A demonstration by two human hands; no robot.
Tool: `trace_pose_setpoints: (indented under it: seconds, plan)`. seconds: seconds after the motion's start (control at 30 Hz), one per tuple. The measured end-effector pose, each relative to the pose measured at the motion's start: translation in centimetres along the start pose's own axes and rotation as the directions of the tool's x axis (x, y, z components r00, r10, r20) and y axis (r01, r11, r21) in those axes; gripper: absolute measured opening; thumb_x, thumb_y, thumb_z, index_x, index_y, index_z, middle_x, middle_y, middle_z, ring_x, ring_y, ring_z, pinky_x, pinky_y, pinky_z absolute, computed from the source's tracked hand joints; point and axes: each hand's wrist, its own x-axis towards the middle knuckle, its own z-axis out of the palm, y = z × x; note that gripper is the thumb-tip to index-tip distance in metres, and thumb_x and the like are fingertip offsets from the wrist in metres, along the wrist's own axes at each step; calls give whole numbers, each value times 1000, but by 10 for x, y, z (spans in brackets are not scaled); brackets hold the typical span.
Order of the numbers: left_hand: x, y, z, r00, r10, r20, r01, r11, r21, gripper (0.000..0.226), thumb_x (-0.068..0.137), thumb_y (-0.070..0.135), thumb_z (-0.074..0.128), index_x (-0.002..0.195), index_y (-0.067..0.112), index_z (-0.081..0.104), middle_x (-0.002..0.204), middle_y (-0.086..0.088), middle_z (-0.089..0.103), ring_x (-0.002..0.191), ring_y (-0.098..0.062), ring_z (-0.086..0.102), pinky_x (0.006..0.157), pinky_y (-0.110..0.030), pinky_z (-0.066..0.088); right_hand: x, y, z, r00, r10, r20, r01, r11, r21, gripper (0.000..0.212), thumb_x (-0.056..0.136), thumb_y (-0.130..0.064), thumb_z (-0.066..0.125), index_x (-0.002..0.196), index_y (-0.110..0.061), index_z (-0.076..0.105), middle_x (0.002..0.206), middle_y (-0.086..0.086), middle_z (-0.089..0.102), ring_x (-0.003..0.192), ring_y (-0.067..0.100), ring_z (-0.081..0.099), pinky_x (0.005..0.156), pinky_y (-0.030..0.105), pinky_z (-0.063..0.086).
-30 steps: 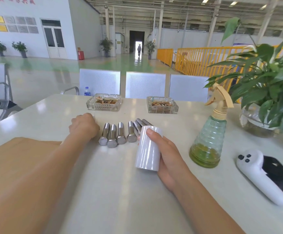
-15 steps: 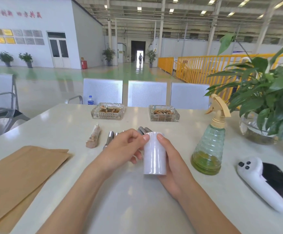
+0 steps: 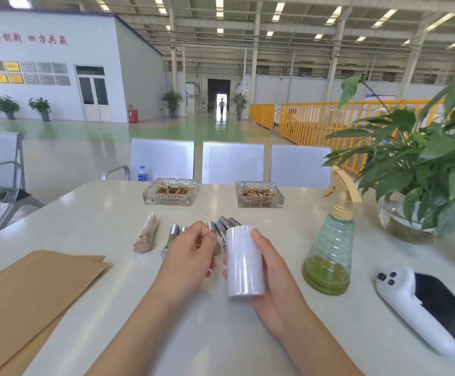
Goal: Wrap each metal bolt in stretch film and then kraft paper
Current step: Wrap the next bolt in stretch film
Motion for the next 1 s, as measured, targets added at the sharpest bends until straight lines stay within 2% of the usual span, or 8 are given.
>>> trace_pose_setpoints:
  seconds: [0.1,0.17,0.3,0.43,0.63,0.8,0.9,1.0]
  plan:
    - [1,0,3,998,-58,-28,56,996,-67,25,103,18,51,83,4,53,63,2,61,57,-15,59,50,-29,51,0,1,2,1000,6,-26,-6,1000,-1,50,96,-49,62,122,-8,73,97,14,71,84,24,65,88,43,46]
    - [-2,3,7,993,-115,-2,114,984,-136,36,104,38,51,87,7,54,69,3,62,58,-16,62,49,-28,50,-1,-1,3,1000,2,-12,-2,1000,-2,48,98,-48,59,119,-8,75,101,14,72,85,23,67,85,39,49]
    - [-9,0,12,995,-74,71,70,996,52,64,85,76,48,84,12,53,62,9,58,56,-13,58,53,-23,44,-6,-2,5,999,18,37,-21,995,98,39,99,-39,61,115,-7,77,112,19,75,92,26,76,70,34,61]
    - [-11,-3,16,992,47,115,-52,998,37,62,93,64,45,85,3,52,64,8,50,58,-12,47,59,-29,39,-6,-1,3,1000,7,2,-8,999,53,42,99,-40,60,121,-6,73,111,20,75,92,27,74,72,36,61]
    - [-11,-5,15,989,132,66,-139,984,115,39,107,26,47,75,5,41,64,3,38,59,-14,35,60,-35,32,-3,2,1,996,-46,-82,40,996,-80,43,96,-48,61,120,-15,75,116,13,76,103,25,74,92,40,57]
    - [-9,-3,7,993,105,-48,-99,988,115,38,106,24,48,70,12,47,56,-3,50,55,-14,43,58,-27,40,-4,4,0,977,-177,-121,147,964,-224,47,84,-60,71,112,-23,74,114,11,73,98,20,71,89,42,54]
    - [-12,-1,5,997,23,73,-16,996,-89,27,104,34,56,86,15,60,81,-13,63,61,-17,57,56,-30,48,-2,4,-4,967,-229,-109,197,949,-248,45,83,-60,68,109,-23,72,114,17,71,94,22,69,87,43,52]
    - [-15,0,11,989,-8,147,22,996,-92,23,97,39,67,94,16,64,91,-12,65,66,-16,63,55,-33,50,-2,3,-7,962,-262,-73,235,937,-259,37,86,-55,67,107,-25,72,105,10,75,90,21,71,79,38,54]
